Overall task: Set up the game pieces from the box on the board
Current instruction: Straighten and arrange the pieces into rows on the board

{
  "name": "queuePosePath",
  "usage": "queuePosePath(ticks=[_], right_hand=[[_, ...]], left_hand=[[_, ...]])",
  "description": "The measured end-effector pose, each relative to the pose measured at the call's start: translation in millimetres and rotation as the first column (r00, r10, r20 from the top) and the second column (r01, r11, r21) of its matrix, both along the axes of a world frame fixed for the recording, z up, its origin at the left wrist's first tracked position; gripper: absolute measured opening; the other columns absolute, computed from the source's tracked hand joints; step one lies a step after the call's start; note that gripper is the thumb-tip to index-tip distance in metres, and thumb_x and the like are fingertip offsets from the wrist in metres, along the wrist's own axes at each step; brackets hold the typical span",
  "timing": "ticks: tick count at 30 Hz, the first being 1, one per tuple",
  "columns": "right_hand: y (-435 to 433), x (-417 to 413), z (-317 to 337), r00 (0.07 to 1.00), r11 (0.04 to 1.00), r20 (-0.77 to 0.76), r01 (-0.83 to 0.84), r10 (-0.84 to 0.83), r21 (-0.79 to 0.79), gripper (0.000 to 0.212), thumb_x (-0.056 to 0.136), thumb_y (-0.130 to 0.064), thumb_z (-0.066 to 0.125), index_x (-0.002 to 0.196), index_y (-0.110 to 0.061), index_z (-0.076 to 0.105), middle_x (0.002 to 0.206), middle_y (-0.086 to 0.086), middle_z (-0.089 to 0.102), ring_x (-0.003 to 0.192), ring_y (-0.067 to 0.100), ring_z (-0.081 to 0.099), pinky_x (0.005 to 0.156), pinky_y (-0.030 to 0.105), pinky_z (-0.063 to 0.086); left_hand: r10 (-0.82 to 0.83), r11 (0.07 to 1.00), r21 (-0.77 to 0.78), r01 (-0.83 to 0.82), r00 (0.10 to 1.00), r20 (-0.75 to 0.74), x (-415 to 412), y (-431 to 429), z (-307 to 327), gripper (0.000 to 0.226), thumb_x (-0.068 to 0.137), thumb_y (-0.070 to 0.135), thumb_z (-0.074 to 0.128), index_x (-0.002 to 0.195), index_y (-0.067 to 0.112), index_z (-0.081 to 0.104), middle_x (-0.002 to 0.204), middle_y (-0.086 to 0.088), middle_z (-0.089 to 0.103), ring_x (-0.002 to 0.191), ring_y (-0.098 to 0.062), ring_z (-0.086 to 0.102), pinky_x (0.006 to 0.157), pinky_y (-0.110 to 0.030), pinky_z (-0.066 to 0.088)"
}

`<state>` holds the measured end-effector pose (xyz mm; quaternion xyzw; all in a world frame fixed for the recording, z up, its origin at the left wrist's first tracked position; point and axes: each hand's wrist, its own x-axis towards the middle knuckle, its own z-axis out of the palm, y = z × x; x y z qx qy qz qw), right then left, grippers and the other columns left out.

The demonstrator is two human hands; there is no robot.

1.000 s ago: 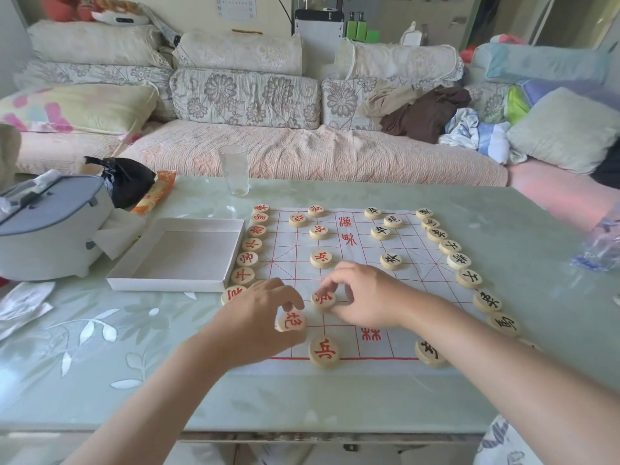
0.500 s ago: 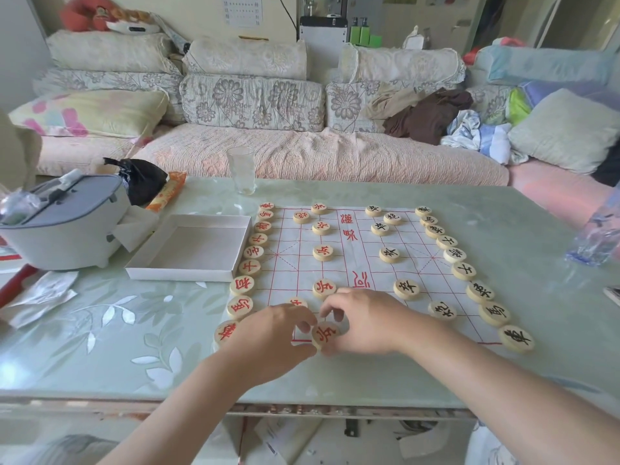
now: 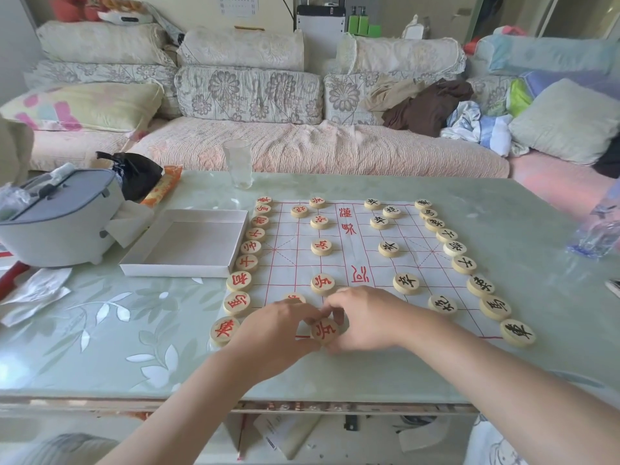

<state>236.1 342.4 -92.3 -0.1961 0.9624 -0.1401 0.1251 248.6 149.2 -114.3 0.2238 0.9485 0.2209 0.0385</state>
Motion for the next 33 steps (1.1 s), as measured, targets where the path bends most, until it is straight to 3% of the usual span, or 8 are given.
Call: queuePosePath(ticks=[6,12,18,21,26,29,31,33], right_hand=[[0,-3,-4,1.000,1.000,0.009,0.019,-0.019,0.015,0.051,0.064,-0.061,0.076,0.108,-0.039,0.062,0.097,-0.018,0.059,0.093,0.008,0.058,0.083,0.031,0.050],[7,-4,10,0.996,0.998,0.068,0.061,-0.060,-0.013,0.056,0.070,-0.065,0.073,0.118,-0.042,0.059,0.098,-0.020,0.063,0.087,0.001,0.058,0.080,0.025,0.048],[21,-49,21,0.964,0.945,-0.045,0.247,-0.262,-0.214,0.028,0.088,-0.040,0.065,0.115,-0.032,0.063,0.103,-0.015,0.064,0.086,0.006,0.060,0.078,0.027,0.047],[18,-78,16,0.943,0.924,-0.083,0.293,-0.321,-0.246,0.027,0.089,-0.030,0.064,0.116,-0.032,0.062,0.108,-0.012,0.062,0.086,0.008,0.060,0.075,0.028,0.047],[16,-121,-3,0.952,0.950,-0.110,0.267,-0.286,-0.160,0.053,0.090,-0.017,0.061,0.141,-0.028,0.049,0.144,-0.003,0.047,0.131,0.018,0.047,0.105,0.028,0.039],[16,-140,-8,0.970,0.971,-0.109,0.205,-0.218,-0.118,0.069,0.089,-0.004,0.051,0.151,-0.032,0.037,0.157,-0.006,0.034,0.139,0.017,0.039,0.107,0.025,0.032],[16,-150,-10,0.978,0.979,-0.101,0.174,-0.185,-0.103,0.072,0.089,-0.004,0.050,0.152,-0.036,0.034,0.156,-0.009,0.037,0.132,0.016,0.044,0.104,0.025,0.035],[15,-156,-11,0.982,0.980,-0.097,0.150,-0.163,-0.127,0.069,0.091,-0.009,0.052,0.151,-0.037,0.035,0.147,-0.013,0.047,0.105,0.011,0.049,0.091,0.022,0.036]], left_hand=[[-0.009,1.000,0.004,0.009,1.000,0.016,-1,1,1,0.039,0.080,0.041,0.067,0.119,0.041,0.060,0.110,0.021,0.062,0.090,-0.003,0.058,0.079,-0.028,0.050],[0.000,1.000,0.014,0.000,1.000,0.009,-5,-6,12,0.044,0.079,0.048,0.069,0.121,0.043,0.055,0.110,0.024,0.061,0.081,0.002,0.057,0.072,-0.018,0.046],[0.081,0.990,0.116,-0.078,0.996,-0.022,-50,-7,29,0.033,0.086,0.039,0.064,0.119,0.038,0.058,0.104,0.021,0.061,0.082,0.001,0.060,0.068,-0.016,0.045],[0.116,0.989,0.094,-0.114,0.993,-0.022,-82,-1,23,0.033,0.089,0.035,0.062,0.121,0.033,0.058,0.108,0.017,0.062,0.087,-0.005,0.061,0.072,-0.020,0.047],[0.137,0.990,0.044,-0.136,0.990,-0.020,-127,11,12,0.037,0.091,0.031,0.059,0.127,0.027,0.056,0.117,0.009,0.060,0.098,-0.011,0.058,0.075,-0.023,0.044],[0.134,0.990,0.046,-0.132,0.991,-0.026,-148,17,8,0.039,0.089,0.029,0.061,0.127,0.026,0.056,0.119,0.008,0.060,0.098,-0.012,0.058,0.080,-0.023,0.045],[0.132,0.990,0.052,-0.132,0.991,-0.001,-159,19,5,0.039,0.088,0.029,0.064,0.126,0.026,0.057,0.119,0.009,0.062,0.096,-0.009,0.056,0.081,-0.023,0.046],[0.133,0.990,0.049,-0.133,0.991,0.017,-167,21,1,0.035,0.086,0.027,0.065,0.121,0.027,0.060,0.117,0.011,0.064,0.096,-0.008,0.057,0.083,-0.024,0.048]])
